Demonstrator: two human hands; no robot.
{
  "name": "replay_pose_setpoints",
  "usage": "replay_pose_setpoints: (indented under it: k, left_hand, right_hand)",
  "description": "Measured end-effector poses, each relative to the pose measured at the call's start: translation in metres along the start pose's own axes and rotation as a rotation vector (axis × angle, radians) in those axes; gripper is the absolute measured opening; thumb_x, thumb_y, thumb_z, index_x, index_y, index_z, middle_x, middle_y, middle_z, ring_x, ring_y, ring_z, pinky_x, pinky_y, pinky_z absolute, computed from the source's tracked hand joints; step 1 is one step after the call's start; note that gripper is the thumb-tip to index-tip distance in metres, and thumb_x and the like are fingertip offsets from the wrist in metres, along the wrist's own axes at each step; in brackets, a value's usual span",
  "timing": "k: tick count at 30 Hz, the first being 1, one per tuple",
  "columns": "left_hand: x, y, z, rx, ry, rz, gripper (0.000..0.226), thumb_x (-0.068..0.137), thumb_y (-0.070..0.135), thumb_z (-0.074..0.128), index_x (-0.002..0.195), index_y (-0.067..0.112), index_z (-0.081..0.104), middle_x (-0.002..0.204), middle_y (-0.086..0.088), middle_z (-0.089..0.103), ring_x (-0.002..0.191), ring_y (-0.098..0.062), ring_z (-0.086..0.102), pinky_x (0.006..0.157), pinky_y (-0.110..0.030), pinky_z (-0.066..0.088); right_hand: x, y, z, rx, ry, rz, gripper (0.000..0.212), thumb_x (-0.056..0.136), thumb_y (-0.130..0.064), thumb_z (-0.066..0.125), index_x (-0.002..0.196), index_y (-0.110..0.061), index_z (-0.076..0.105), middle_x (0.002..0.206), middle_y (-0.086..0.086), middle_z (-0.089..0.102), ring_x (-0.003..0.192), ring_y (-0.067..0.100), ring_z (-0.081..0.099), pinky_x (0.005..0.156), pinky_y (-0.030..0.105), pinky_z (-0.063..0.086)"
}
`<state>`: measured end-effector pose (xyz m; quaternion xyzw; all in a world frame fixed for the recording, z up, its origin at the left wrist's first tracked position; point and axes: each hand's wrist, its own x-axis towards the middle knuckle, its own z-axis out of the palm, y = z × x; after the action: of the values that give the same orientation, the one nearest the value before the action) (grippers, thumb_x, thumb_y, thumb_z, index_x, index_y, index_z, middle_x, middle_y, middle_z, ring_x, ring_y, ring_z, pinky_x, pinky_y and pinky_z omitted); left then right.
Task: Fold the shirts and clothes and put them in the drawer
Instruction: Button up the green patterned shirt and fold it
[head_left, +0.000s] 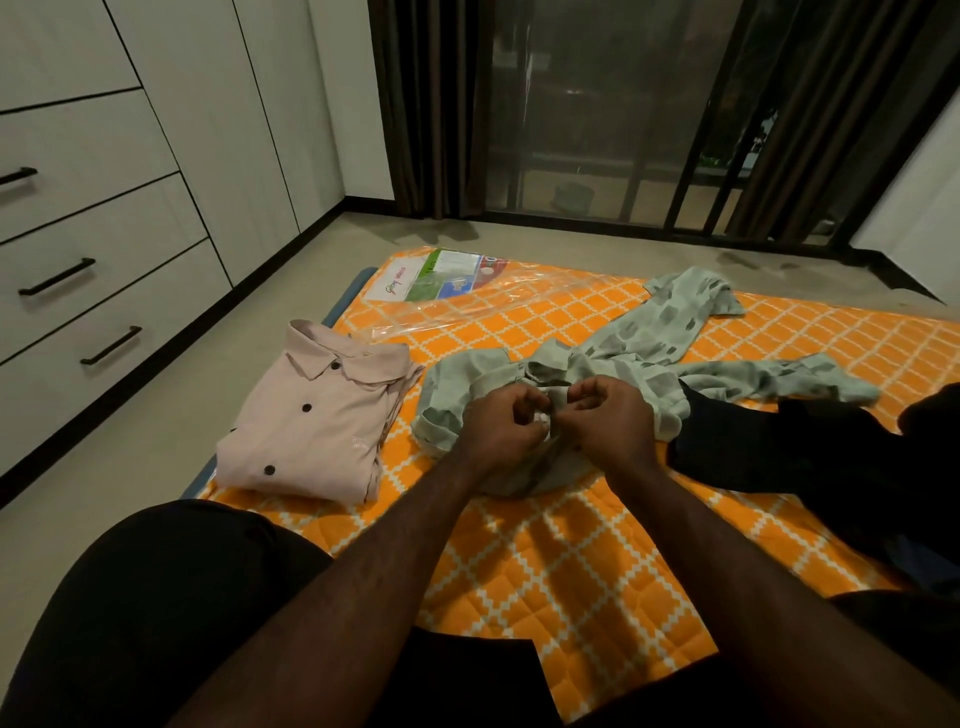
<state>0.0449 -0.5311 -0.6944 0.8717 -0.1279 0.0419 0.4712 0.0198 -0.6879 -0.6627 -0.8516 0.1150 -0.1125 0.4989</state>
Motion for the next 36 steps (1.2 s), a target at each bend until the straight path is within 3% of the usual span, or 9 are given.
replay_pose_setpoints:
  k: [4,7,9,14,18,24,29,32,36]
  left_hand:
    - [-0.001,0.001,-0.004,-0.132,0.036,-0.005,0.014,0.086,0.012,0.075,0.100,0.015,0.073,0.086,0.003,0.075,0.078,-0.012,0.072,0.069,-0.031,0.060]
    - [-0.001,0.001,-0.002,-0.169,0.063,-0.007,0.005,0.087,0.010,0.074,0.092,0.012,0.075,0.080,0.005,0.074,0.073,-0.005,0.071,0.065,-0.021,0.056]
    - [-0.002,0.001,0.000,-0.174,0.085,-0.018,0.004,0.087,0.008,0.075,0.090,0.010,0.076,0.076,0.007,0.073,0.068,0.000,0.068,0.061,-0.015,0.051]
    - [0.000,-0.003,-0.001,-0.194,0.073,-0.044,0.010,0.087,0.010,0.077,0.097,0.009,0.079,0.085,-0.001,0.077,0.077,-0.011,0.073,0.070,-0.029,0.060]
    - [0.000,-0.003,-0.002,-0.142,0.086,-0.015,0.015,0.087,0.010,0.077,0.102,0.010,0.079,0.093,-0.001,0.078,0.083,-0.007,0.072,0.075,-0.026,0.058]
    - [-0.001,0.001,-0.005,-0.116,0.160,-0.007,0.023,0.078,0.014,0.084,0.088,0.026,0.067,0.079,0.008,0.075,0.072,-0.003,0.072,0.065,-0.028,0.059]
    - [-0.002,0.004,-0.002,-0.040,0.206,0.007,0.022,0.076,0.010,0.081,0.082,0.020,0.063,0.071,0.010,0.069,0.066,-0.001,0.067,0.057,-0.024,0.054]
    - [-0.002,0.003,0.000,-0.023,0.220,0.021,0.018,0.076,0.006,0.079,0.082,0.014,0.064,0.075,0.006,0.069,0.069,-0.006,0.067,0.059,-0.028,0.054]
    - [-0.001,0.000,-0.001,-0.056,0.165,0.006,0.016,0.080,0.008,0.081,0.083,0.014,0.067,0.078,0.003,0.072,0.073,-0.010,0.070,0.065,-0.033,0.058]
  right_hand:
    - [-0.002,0.000,0.002,-0.012,-0.019,-0.057,0.026,0.067,-0.016,0.090,0.085,-0.022,0.071,0.076,-0.006,0.073,0.072,0.008,0.070,0.064,0.034,0.060]
    - [-0.002,0.003,0.004,0.033,-0.052,-0.075,0.029,0.069,-0.015,0.091,0.089,-0.020,0.071,0.078,-0.004,0.074,0.072,0.007,0.072,0.062,0.029,0.060]
    - [-0.001,0.004,0.005,0.038,-0.068,-0.087,0.028,0.071,-0.015,0.091,0.091,-0.019,0.071,0.079,-0.003,0.075,0.073,0.007,0.072,0.064,0.031,0.061]
    - [0.001,0.009,0.006,0.049,-0.087,-0.109,0.025,0.074,-0.014,0.090,0.094,-0.016,0.074,0.081,-0.003,0.076,0.076,0.010,0.074,0.070,0.038,0.064]
    - [0.004,0.012,0.005,0.113,-0.121,-0.076,0.024,0.076,-0.009,0.087,0.095,-0.016,0.075,0.083,0.001,0.078,0.080,0.015,0.076,0.075,0.045,0.064]
    - [0.004,0.011,0.005,0.154,-0.152,-0.058,0.026,0.076,-0.002,0.083,0.094,-0.018,0.073,0.086,0.002,0.078,0.082,0.016,0.076,0.076,0.046,0.064]
    - [0.005,0.012,0.005,0.134,-0.153,-0.083,0.028,0.075,0.000,0.083,0.092,-0.018,0.070,0.084,0.002,0.078,0.081,0.016,0.076,0.077,0.048,0.064]
    - [0.003,0.012,0.005,0.068,-0.141,-0.145,0.030,0.074,0.000,0.083,0.093,-0.018,0.069,0.083,-0.001,0.077,0.080,0.008,0.075,0.074,0.040,0.064]
    - [0.001,0.011,0.005,-0.047,-0.122,-0.262,0.034,0.074,-0.006,0.088,0.099,-0.018,0.068,0.084,-0.008,0.075,0.078,-0.006,0.070,0.065,0.011,0.053]
